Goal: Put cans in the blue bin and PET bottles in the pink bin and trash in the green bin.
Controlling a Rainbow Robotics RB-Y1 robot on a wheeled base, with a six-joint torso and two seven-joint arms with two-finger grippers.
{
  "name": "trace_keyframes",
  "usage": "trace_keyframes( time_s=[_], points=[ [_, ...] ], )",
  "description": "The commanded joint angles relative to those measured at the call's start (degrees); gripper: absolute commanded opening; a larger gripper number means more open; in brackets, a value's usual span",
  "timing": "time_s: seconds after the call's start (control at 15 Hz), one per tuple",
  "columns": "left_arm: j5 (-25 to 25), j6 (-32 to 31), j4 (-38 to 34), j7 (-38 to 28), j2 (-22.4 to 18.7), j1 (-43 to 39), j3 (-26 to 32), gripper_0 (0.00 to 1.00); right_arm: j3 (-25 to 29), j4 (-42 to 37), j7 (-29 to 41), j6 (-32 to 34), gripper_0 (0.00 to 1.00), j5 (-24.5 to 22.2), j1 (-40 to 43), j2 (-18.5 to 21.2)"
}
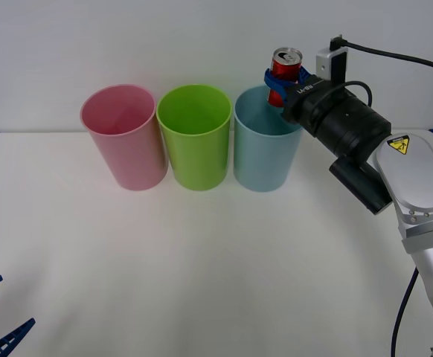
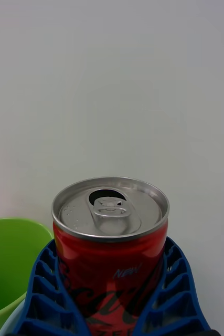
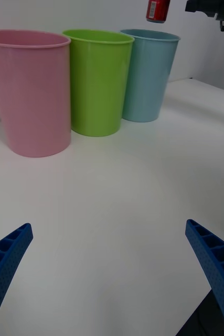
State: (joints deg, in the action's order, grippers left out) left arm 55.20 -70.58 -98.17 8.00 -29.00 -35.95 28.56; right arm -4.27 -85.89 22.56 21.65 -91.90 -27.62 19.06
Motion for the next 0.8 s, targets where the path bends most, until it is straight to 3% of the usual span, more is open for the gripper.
trace_keyframes(
  time_s=[0.07, 0.27, 0.33, 0.4, 0.47, 0.8],
  points=[
    [0.00, 0.00, 0.00, 0.00, 0.00, 0.00, 0.00, 1.00, -0.47, 0.72, 0.65, 0.06, 0.00, -0.39, -0.50, 0.02],
    [0.00, 0.00, 0.00, 0.00, 0.00, 0.00, 0.00, 1.00, -0.74, 0.72, 1.00, 0.06, 0.02, -0.47, -0.50, 0.02],
    [0.00, 0.00, 0.00, 0.00, 0.00, 0.00, 0.00, 1.00, -0.74, 0.64, 1.00, 0.06, 0.26, -0.47, -0.50, 0.02],
    [0.00, 0.00, 0.00, 0.00, 0.00, 0.00, 0.00, 1.00, -0.74, 0.72, 0.74, 0.06, 0.83, -0.47, -0.59, 0.02],
    [0.00, 0.00, 0.00, 0.00, 0.00, 0.00, 0.00, 1.00, -0.74, 0.72, 0.65, 0.06, 1.00, -0.47, -0.59, 0.02],
    [0.00, 0.00, 0.00, 0.00, 0.00, 0.00, 0.00, 1.00, -0.74, 0.72, 0.91, -0.03, 1.00, -0.47, -0.59, 0.02]
  ],
)
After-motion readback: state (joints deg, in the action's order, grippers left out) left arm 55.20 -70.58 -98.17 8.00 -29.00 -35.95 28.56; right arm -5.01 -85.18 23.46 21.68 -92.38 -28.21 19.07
